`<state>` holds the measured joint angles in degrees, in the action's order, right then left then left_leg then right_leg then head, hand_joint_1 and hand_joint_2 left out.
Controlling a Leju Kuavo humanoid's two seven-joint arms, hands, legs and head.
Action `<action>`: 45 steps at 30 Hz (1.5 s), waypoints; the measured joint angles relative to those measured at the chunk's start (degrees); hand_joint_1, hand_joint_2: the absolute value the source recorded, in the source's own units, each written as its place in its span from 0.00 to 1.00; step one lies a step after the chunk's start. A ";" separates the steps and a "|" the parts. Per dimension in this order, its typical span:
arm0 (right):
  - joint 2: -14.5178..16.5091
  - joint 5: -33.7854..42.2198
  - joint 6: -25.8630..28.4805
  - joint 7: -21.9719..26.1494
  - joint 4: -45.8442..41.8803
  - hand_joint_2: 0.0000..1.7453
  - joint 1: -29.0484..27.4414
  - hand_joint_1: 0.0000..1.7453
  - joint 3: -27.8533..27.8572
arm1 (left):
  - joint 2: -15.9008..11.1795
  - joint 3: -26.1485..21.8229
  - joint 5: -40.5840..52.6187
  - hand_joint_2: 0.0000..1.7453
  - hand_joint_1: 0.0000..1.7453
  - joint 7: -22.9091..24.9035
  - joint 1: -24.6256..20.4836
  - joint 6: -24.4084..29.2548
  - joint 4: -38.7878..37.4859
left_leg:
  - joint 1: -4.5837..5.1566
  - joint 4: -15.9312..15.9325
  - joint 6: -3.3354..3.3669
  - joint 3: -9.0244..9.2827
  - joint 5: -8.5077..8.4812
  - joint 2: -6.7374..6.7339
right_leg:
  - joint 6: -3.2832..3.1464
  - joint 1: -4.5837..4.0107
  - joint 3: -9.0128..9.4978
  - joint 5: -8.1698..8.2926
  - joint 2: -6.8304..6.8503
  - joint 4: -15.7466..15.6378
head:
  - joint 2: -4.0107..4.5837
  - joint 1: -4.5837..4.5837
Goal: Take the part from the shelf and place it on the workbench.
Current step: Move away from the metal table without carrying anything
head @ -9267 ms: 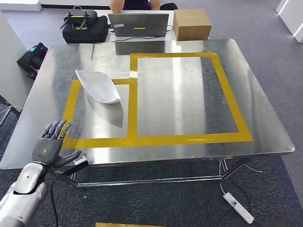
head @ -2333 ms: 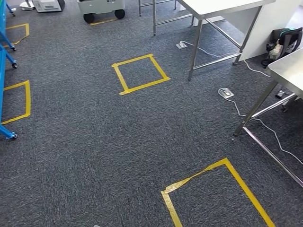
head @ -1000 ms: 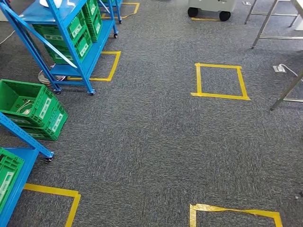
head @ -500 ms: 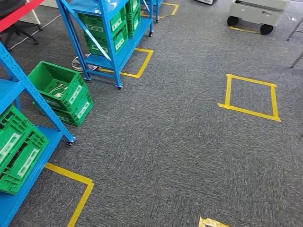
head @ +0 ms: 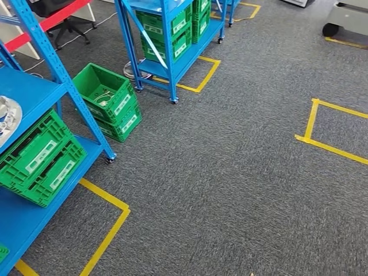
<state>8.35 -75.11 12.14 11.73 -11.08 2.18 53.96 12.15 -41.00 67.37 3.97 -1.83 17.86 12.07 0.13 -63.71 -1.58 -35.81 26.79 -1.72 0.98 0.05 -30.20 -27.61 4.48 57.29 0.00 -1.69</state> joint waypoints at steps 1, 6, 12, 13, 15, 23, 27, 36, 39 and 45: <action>0.00 -0.02 -0.02 -0.03 0.00 0.00 -0.03 0.00 0.00 | 0.02 0.01 0.06 0.00 0.00 0.03 -0.15 0.00 0.00 | 0.09 3.53 0.22 1.90 -1.08 -1.25 | 0.23 -0.18 0.01 -0.20 0.57 0.13 | 0.00 -0.04; 0.00 -0.40 -0.11 -0.16 0.00 0.00 0.40 0.00 -0.02 | 0.08 0.02 0.23 0.00 0.00 0.27 -0.08 0.09 0.00 | 0.16 7.23 1.91 3.42 -1.69 -0.54 | 1.64 -0.41 0.44 -1.23 1.76 0.66 | -0.02 0.34; 0.02 -1.18 -0.14 -0.07 0.04 0.00 0.09 0.00 -0.05 | 0.07 0.01 -0.15 0.00 0.00 0.30 -0.25 0.06 0.00 | -0.17 7.41 2.92 3.32 -2.07 3.93 | 2.49 0.02 -7.45 -8.22 -4.23 17.14 | -0.02 1.15; 0.01 -1.24 -0.14 -0.05 0.04 0.00 0.07 0.00 -0.06 | 0.00 0.00 -0.17 0.00 0.00 0.25 -0.18 -0.11 0.00 | -0.20 7.40 2.86 3.36 -2.11 4.83 | 2.43 0.06 -7.06 -6.82 -4.36 15.83 | -0.02 1.14; 0.01 -1.33 -0.14 -0.01 0.05 0.00 0.11 0.00 -0.10 | -0.13 0.00 -0.15 0.00 0.00 0.05 -0.14 -0.54 0.00 | -0.28 7.36 2.55 3.43 -2.22 6.53 | 2.31 0.38 -3.79 -2.54 -6.28 8.21 | -0.02 1.17; 0.10 -1.72 -0.33 -0.25 0.15 0.00 0.25 0.00 -0.45 | -0.82 0.00 0.22 0.00 0.00 -0.40 0.04 -0.81 0.00 | -0.33 3.67 -0.10 0.30 -0.53 6.29 | 0.11 0.76 -0.21 0.08 -6.83 0.19 | -0.02 0.52; 0.04 -1.80 -0.33 -0.60 0.15 0.00 -0.03 0.00 -0.46 | -0.84 0.01 0.26 0.00 0.00 -0.43 -0.12 -0.81 0.00 | -0.23 -8.80 -0.50 -5.28 4.87 2.53 | -0.44 0.32 -0.23 -0.05 -2.95 0.15 | -0.02 0.13; 0.02 -1.90 -0.30 -0.76 0.14 0.00 0.63 0.00 -0.52 | -0.90 0.00 0.25 0.00 0.00 -0.42 -0.19 -1.00 0.00 | 0.42 7.37 1.50 3.37 -1.87 -1.38 | 1.15 -0.46 0.81 -1.22 2.04 0.34 | -0.02 0.30; 0.02 -1.86 -0.19 -0.78 0.14 0.00 0.64 0.00 -0.57 | -0.77 0.01 0.28 0.00 0.00 -0.13 -0.26 -0.79 0.00 | -0.06 7.58 2.45 3.37 -2.26 0.65 | 2.07 -0.09 -1.85 -4.90 -2.38 6.52 | -0.02 0.76; 0.02 -1.76 -0.08 -0.85 0.15 0.00 0.27 0.00 -0.59 | -0.38 0.00 0.36 0.00 0.00 0.11 -0.18 -0.43 0.00 | -0.24 7.49 2.46 3.38 -2.45 5.55 | 2.32 0.38 -4.81 -3.49 -5.23 10.43 | -0.02 0.98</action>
<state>8.37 -76.87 12.06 10.88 -10.93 2.44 53.37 11.77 -41.00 67.72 4.08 -2.01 17.43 12.07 -0.11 -56.23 0.89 -32.42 24.34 3.83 3.30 0.43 -35.02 -31.10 -0.75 67.73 -0.02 -0.70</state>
